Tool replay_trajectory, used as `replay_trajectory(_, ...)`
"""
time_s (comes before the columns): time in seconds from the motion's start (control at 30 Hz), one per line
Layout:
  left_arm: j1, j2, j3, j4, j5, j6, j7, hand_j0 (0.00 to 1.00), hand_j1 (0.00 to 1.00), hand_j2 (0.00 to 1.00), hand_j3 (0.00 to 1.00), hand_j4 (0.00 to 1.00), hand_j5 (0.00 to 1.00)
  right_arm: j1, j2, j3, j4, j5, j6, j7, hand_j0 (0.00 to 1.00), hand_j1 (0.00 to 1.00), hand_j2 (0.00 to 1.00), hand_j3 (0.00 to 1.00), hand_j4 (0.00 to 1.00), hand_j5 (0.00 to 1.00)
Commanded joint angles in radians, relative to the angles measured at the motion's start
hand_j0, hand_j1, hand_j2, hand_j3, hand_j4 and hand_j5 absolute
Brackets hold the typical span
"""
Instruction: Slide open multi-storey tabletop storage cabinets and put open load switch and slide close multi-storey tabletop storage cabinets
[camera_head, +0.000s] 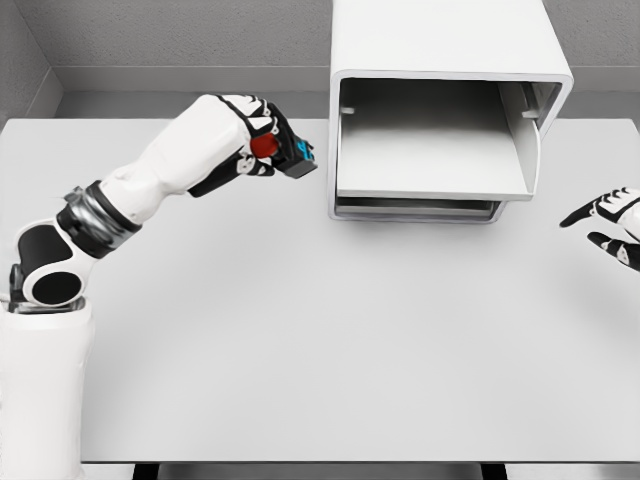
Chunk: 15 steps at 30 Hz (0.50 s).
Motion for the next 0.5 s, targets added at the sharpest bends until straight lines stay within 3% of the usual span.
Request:
replay_trajectory(0.0, 0.000, -0.024, -0.010, 0.001, 0.001, 0.003, 0.000, 0.34, 0.34, 0.34, 0.34, 0.34, 0.34, 0.000, 0.000, -0.002, -0.001, -0.008, 0.001, -0.002, 0.58, 0.58, 0.58, 0.58, 0.58, 0.58)
replay_trajectory(0.2, -0.018, -0.053, -0.037, 0.012, -0.006, 0.003, 0.000, 0.34, 0.34, 0.34, 0.34, 0.34, 0.34, 0.008, 0.003, 0.000, 0.000, -0.006, 0.001, -0.002, 0.61, 0.61, 0.61, 0.61, 0.61, 0.61)
replay_trajectory(0.47, -0.038, -0.092, -0.036, 0.016, -0.115, 0.003, 0.000, 0.34, 0.34, 0.34, 0.34, 0.34, 0.34, 0.009, 0.011, -0.002, -0.003, -0.008, 0.001, 0.005, 0.61, 0.61, 0.61, 0.61, 0.61, 0.61)
